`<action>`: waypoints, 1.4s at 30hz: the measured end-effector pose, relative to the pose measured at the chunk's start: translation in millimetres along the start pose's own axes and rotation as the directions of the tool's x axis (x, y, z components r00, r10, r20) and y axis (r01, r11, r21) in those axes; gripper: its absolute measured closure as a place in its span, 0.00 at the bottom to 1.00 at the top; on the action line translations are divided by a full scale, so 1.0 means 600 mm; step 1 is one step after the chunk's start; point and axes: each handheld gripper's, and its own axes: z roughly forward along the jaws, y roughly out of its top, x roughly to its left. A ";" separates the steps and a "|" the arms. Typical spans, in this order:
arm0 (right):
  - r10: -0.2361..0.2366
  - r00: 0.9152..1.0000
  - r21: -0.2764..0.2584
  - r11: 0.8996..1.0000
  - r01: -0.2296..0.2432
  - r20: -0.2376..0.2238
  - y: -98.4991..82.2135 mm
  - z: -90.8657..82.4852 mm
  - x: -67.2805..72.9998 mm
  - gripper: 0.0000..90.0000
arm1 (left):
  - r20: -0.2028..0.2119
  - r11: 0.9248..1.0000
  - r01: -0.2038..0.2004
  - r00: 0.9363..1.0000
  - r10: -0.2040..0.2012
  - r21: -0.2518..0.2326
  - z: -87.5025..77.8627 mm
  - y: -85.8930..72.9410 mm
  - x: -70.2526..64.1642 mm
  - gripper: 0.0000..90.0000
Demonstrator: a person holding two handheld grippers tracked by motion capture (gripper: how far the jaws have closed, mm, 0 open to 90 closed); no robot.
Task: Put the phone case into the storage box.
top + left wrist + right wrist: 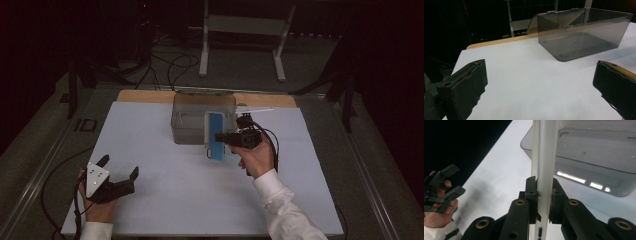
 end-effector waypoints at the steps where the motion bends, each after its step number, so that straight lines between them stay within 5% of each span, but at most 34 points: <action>1: -0.004 1.000 0.006 1.000 0.004 0.004 0.003 0.000 0.001 0.90 | 0.000 1.000 0.002 1.000 -0.002 -0.002 0.000 0.000 0.000 0.00; 12: -0.023 0.999 0.061 0.998 0.021 0.034 0.028 0.006 0.003 0.90 | 0.001 1.000 -0.006 1.000 0.006 -0.002 0.001 -0.001 -0.002 0.00; 42: 0.009 0.995 0.128 0.991 -0.022 0.102 0.089 0.013 -0.014 0.90 | -0.013 1.000 -0.008 1.000 0.008 -0.009 -0.001 -0.001 -0.005 0.00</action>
